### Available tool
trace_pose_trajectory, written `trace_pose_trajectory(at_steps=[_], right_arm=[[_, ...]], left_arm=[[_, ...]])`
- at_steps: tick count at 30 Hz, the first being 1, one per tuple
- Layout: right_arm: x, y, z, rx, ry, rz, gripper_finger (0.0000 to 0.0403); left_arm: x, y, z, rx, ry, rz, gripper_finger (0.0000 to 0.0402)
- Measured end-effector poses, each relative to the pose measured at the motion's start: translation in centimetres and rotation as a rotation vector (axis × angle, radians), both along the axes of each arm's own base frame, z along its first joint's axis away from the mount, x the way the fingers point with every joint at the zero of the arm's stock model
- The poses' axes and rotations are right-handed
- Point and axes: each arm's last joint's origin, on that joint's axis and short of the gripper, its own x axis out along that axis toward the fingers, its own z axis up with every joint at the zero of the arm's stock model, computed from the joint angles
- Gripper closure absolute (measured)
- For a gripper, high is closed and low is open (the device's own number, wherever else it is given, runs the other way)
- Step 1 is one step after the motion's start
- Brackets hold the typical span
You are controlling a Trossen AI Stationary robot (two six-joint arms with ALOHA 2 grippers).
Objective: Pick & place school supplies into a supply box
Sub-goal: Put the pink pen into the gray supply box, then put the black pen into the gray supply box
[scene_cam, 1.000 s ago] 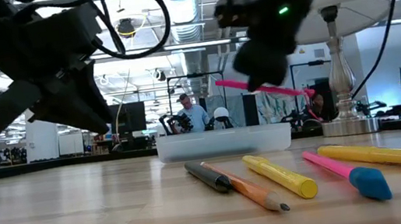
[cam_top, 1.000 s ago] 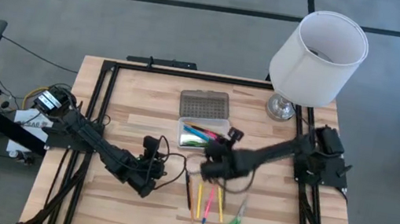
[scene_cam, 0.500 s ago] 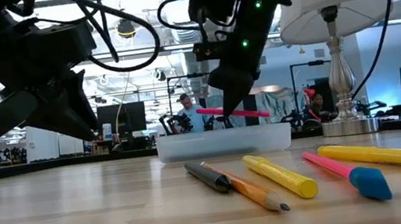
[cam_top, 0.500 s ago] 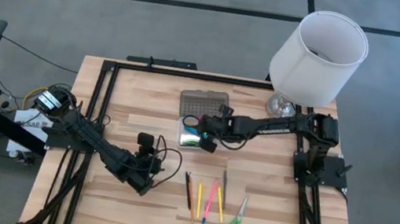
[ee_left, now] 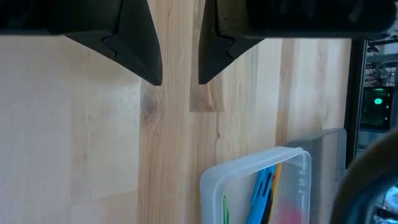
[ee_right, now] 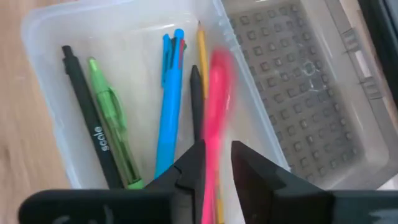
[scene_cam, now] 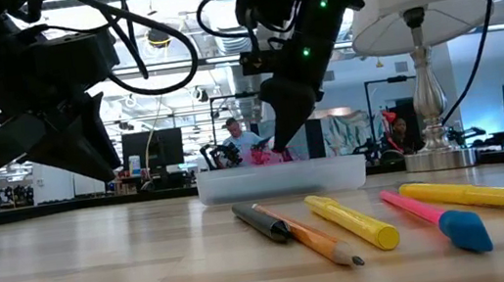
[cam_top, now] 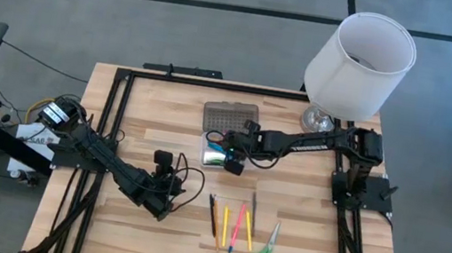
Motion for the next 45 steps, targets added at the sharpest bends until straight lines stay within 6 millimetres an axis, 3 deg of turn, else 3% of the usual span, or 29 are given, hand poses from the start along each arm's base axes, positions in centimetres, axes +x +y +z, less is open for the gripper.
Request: trace_pose_trajectory(at_steps=[5, 8, 17, 24, 28, 37, 45], right_arm=[[0.1, 0.0, 0.1, -0.002, -0.011, 0.001, 0.0298], [0.1, 1.0, 0.5, -0.018, -0.021, 0.043, 0.0285], [-0.9, 7.5, 3.1, -0.082, -0.084, 0.201, 0.0282], [-3.9, 13.8, 5.3, -0.167, -0.151, 0.228, 0.0286], [-5.9, 17.0, 5.5, -0.218, -0.178, 0.203, 0.0285], [-10.9, 23.0, 5.0, -0.293, -0.284, 0.152, 0.0285], [-14.8, 26.7, 5.3, -0.395, -0.427, 0.214, 0.0285]], left_arm=[[0.0, 0.0, 0.0, -0.001, -0.002, 0.001, 0.0302], [0.1, -0.2, 0.0, -0.007, -0.014, -0.002, 0.0302], [2.0, -1.3, 0.7, -0.029, -0.129, -0.167, 0.0302], [4.1, -2.9, 0.7, -0.116, -0.168, -0.474, 0.0302], [5.5, -3.1, -0.2, -0.128, -0.18, -0.631, 0.0302], [7.6, -1.9, -1.4, -0.217, -0.217, -0.749, 0.0302], [8.8, -1.7, -1.5, -0.308, -0.313, -0.869, 0.0302]])
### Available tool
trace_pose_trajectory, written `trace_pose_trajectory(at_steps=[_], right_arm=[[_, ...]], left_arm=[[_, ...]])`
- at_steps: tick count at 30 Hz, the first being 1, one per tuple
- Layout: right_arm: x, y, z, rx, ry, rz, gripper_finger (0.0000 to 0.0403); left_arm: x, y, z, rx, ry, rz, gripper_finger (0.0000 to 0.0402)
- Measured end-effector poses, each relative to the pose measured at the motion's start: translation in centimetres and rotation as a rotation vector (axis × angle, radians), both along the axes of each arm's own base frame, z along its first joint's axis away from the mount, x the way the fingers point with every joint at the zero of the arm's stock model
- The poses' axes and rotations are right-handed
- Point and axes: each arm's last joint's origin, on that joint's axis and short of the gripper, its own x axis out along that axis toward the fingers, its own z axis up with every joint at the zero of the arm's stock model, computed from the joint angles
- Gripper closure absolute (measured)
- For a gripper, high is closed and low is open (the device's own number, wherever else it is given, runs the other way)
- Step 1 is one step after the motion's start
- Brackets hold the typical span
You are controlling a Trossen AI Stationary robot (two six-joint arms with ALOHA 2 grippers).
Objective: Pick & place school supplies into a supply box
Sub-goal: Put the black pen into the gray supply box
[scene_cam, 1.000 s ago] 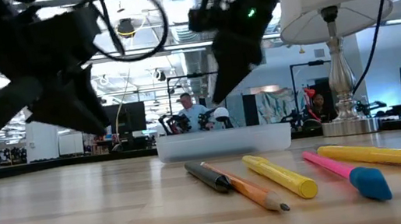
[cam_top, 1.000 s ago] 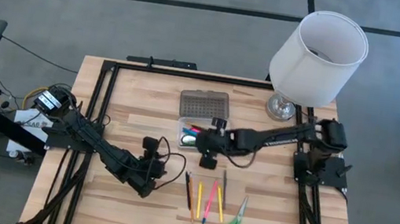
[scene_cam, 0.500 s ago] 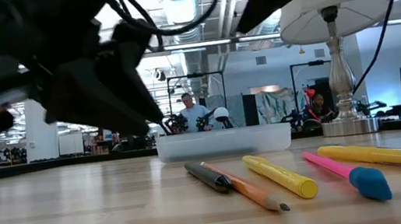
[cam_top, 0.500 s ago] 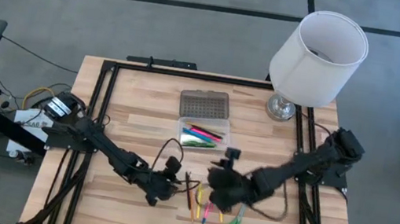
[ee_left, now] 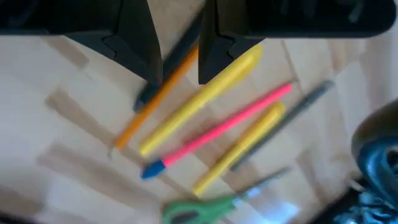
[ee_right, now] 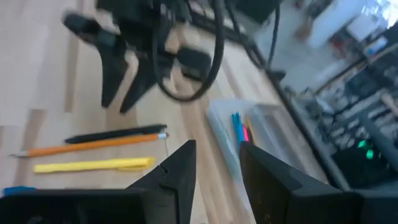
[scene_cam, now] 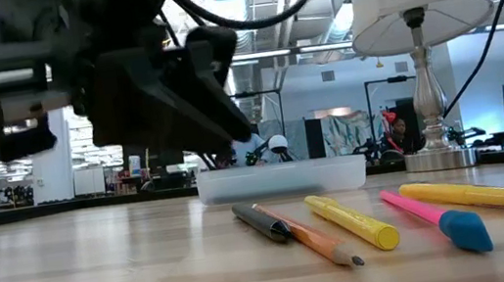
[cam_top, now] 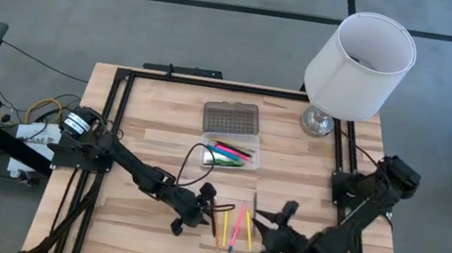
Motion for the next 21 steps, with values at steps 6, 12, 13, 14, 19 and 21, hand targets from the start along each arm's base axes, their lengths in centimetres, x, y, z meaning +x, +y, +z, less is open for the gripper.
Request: trace_pose_trajectory(at_steps=[6, 12, 13, 14, 19, 21], right_arm=[[-0.9, 0.9, 0.1, -0.009, -0.035, 0.025, 0.0285], [-0.7, 0.7, 0.1, -0.008, -0.036, 0.016, 0.0285], [-0.5, 0.6, 0.1, -0.008, -0.036, 0.011, 0.0285], [-0.5, 0.5, 0.1, -0.008, -0.036, 0.008, 0.0285], [0.1, 0.0, 0.1, -0.003, -0.031, -0.012, 0.0285], [0.3, -0.2, 0.1, -0.003, -0.032, -0.021, 0.0285]], left_arm=[[0.7, 0.7, -1.8, 0.0, 0.012, -0.036, 0.0302], [1.2, 1.6, -1.5, -0.065, 0.014, -0.048, 0.0302], [1.2, 1.7, -1.6, -0.075, 0.02, -0.048, 0.0302], [1.2, 1.9, -1.6, -0.089, 0.033, -0.048, 0.0302], [1.2, 2.1, -1.7, -0.131, 0.062, -0.079, 0.0302], [1.2, 2.1, -1.8, -0.128, 0.068, -0.077, 0.0302]])
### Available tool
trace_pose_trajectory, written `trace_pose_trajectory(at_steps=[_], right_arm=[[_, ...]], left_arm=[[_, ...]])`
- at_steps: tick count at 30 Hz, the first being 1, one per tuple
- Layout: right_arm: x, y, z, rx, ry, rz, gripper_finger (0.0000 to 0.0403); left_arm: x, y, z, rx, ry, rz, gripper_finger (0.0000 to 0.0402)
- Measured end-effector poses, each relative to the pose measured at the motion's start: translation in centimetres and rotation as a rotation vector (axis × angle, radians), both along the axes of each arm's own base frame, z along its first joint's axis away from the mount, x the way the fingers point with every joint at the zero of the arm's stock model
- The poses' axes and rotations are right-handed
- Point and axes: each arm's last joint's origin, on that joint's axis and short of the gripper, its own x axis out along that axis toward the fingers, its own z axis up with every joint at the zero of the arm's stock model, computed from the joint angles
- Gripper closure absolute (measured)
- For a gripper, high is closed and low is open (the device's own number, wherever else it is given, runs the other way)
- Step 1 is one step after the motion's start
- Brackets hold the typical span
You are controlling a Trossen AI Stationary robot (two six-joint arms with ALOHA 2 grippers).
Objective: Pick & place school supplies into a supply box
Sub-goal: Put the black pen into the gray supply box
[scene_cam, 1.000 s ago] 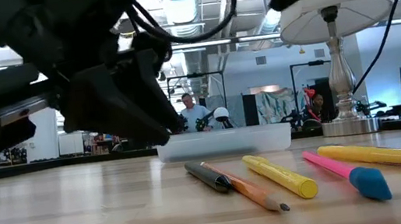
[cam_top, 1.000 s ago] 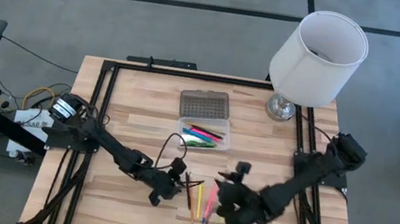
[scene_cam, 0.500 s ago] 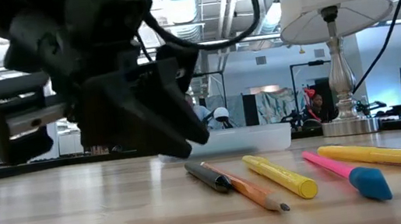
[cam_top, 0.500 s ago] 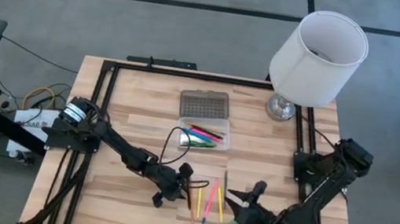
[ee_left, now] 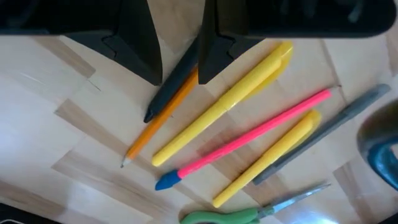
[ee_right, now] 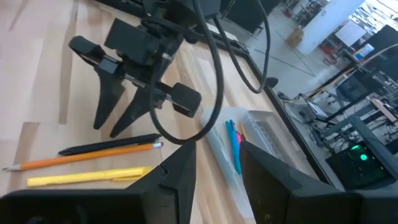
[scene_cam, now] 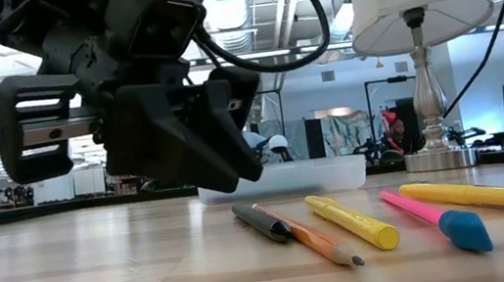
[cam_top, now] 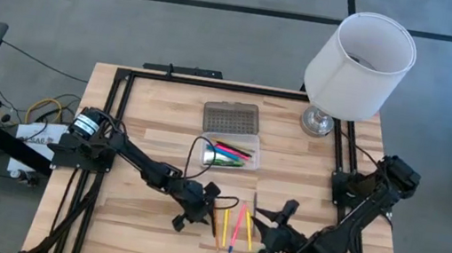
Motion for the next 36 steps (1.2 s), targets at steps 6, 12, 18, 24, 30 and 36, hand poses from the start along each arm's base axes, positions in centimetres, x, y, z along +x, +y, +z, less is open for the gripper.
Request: trace_pose_trajectory(at_steps=[6, 12, 18, 24, 30, 36], right_arm=[[0.2, -0.2, 0.0, 0.003, 0.003, -0.006, 0.0285], [0.2, -0.2, 0.0, 0.003, 0.003, -0.006, 0.0285], [0.2, -0.1, 0.0, 0.006, 0.003, -0.005, 0.0285], [0.2, -0.1, 0.0, 0.012, 0.005, -0.003, 0.0285], [0.2, -0.1, 0.0, 0.013, 0.004, -0.002, 0.0285], [0.2, -0.1, 0.0, 0.013, 0.003, -0.002, 0.0285]], left_arm=[[0.1, 0.3, 0.0, 0.01, 0.0, 0.005, 0.0304], [0.1, 0.4, -0.1, 0.036, -0.007, -0.006, 0.0323], [0.3, 0.4, -1.5, 0.049, 0.011, -0.008, 0.0333], [0.5, 0.5, -1.8, 0.045, 0.006, 0.006, 0.0333], [0.5, 0.6, -1.9, 0.062, 0.014, 0.037, 0.0333], [0.2, 0.8, -2.2, 0.077, 0.068, 0.061, 0.0333]])
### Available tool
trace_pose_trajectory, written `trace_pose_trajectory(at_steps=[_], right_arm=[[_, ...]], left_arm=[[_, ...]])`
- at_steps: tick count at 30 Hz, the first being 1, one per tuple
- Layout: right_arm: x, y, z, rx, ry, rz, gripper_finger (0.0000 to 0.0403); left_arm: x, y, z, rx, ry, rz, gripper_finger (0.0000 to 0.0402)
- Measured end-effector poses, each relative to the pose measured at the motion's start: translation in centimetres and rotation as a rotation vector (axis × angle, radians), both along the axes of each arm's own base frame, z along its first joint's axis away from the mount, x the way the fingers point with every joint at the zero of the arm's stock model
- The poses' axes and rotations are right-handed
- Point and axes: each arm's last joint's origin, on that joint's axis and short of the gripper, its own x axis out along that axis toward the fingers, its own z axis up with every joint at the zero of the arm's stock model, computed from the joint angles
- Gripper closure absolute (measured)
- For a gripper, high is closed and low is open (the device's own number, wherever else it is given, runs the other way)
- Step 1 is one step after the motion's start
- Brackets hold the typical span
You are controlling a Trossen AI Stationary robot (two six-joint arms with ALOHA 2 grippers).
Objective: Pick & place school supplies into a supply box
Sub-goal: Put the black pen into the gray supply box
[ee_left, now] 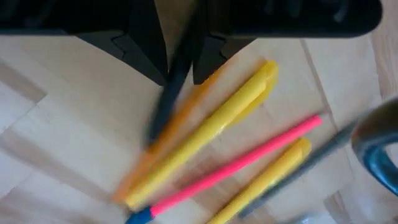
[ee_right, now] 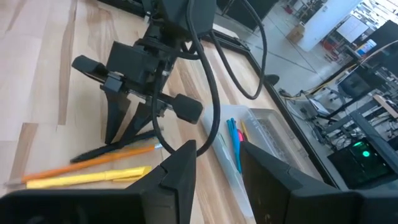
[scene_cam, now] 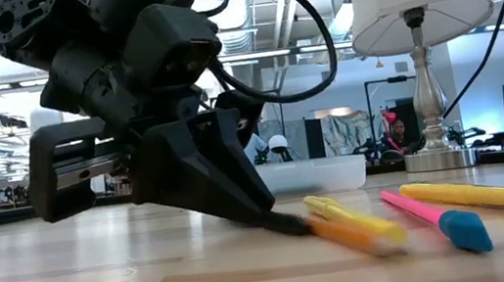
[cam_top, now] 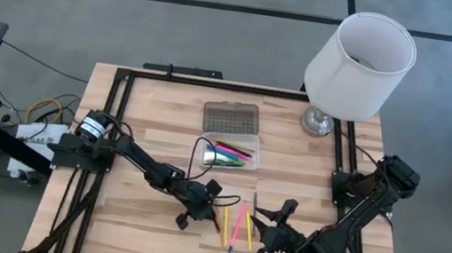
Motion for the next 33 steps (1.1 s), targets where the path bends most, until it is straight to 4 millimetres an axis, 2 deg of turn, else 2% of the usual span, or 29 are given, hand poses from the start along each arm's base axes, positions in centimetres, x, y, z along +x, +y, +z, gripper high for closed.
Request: trace_pose_trajectory(at_steps=[14, 33], right_arm=[[0.0, 0.0, 0.0, 0.025, 0.006, -0.001, 0.0285], [0.0, 0.0, -0.1, 0.02, 0.011, -0.001, 0.0285]], left_arm=[[-0.9, -0.1, -0.7, -0.041, 0.153, 0.109, 0.0333], [-3.3, -0.2, 0.8, -0.09, 0.381, 0.405, 0.0333]])
